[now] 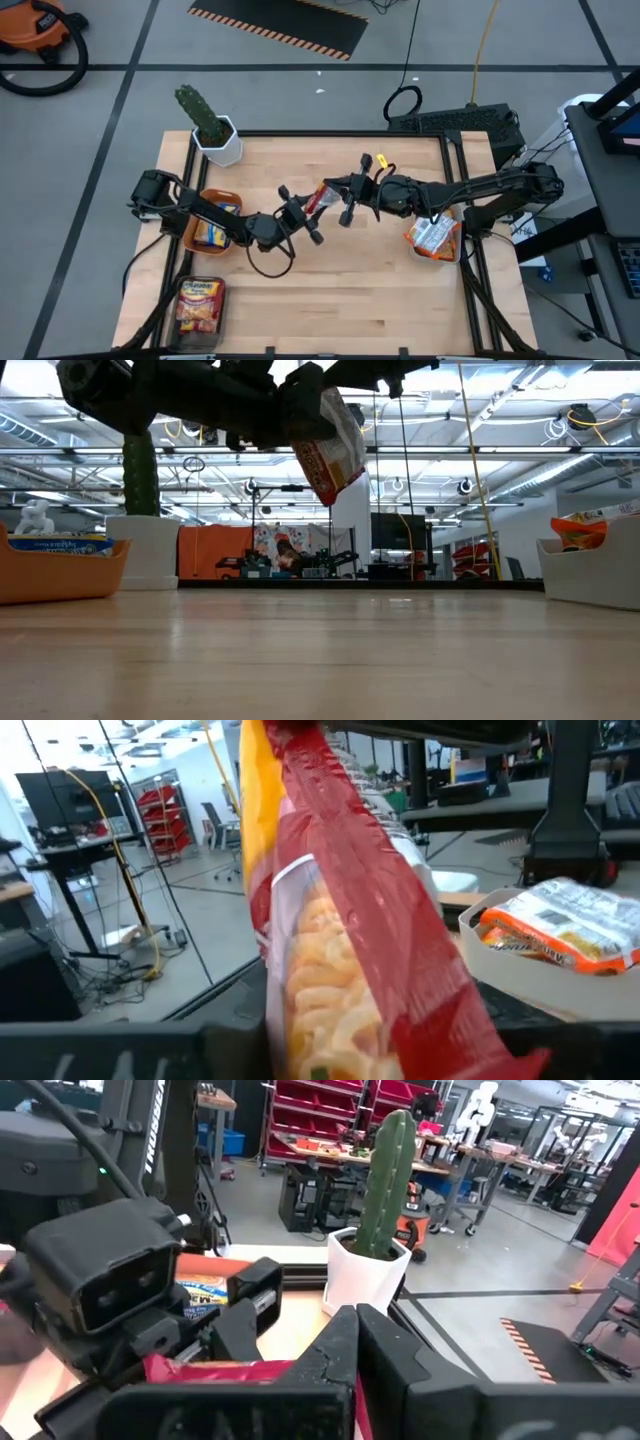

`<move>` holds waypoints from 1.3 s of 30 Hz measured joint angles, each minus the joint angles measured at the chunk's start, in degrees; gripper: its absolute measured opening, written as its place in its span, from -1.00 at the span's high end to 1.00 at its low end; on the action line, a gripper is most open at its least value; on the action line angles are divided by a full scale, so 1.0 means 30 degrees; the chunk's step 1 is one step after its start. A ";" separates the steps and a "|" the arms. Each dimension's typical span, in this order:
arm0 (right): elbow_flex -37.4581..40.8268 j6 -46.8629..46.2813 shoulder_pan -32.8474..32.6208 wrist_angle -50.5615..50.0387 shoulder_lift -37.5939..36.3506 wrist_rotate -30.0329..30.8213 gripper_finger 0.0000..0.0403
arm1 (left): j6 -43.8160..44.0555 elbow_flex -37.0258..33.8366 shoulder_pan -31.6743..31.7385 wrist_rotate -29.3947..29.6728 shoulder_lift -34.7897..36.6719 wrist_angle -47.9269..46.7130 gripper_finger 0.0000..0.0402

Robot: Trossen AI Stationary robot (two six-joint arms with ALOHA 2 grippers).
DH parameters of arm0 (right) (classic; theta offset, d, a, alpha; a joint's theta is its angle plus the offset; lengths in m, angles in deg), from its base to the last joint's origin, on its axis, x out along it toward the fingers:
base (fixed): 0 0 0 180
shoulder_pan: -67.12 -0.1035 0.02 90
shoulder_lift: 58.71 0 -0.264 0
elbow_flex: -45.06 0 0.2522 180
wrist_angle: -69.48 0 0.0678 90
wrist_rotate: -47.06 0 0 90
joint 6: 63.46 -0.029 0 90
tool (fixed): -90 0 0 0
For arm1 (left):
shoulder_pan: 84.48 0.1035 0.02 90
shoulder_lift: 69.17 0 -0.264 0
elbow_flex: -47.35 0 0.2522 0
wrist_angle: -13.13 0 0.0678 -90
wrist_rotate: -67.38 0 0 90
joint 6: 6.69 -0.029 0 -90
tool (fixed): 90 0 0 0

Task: Sort Maruchan noodles
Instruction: Put the red noodle pack into the black bin

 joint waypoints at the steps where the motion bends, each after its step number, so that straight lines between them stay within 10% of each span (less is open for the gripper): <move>1: 0.0000 0.0000 0.0000 -0.0080 0.0000 -0.0006 1.00 | -0.0299 0.0000 -0.0114 0.0230 0.0000 -0.0066 0.24; 20: -0.0022 0.0152 -0.0782 -0.2520 -0.2159 0.0049 0.64 | -0.7517 -0.0022 -0.4896 0.6559 0.2428 -0.3862 0.23; 39: -0.0022 -0.2565 -0.2198 -0.7302 -0.5212 0.0030 0.63 | -0.3117 -0.0022 -1.5478 0.7309 1.0121 -1.7279 0.22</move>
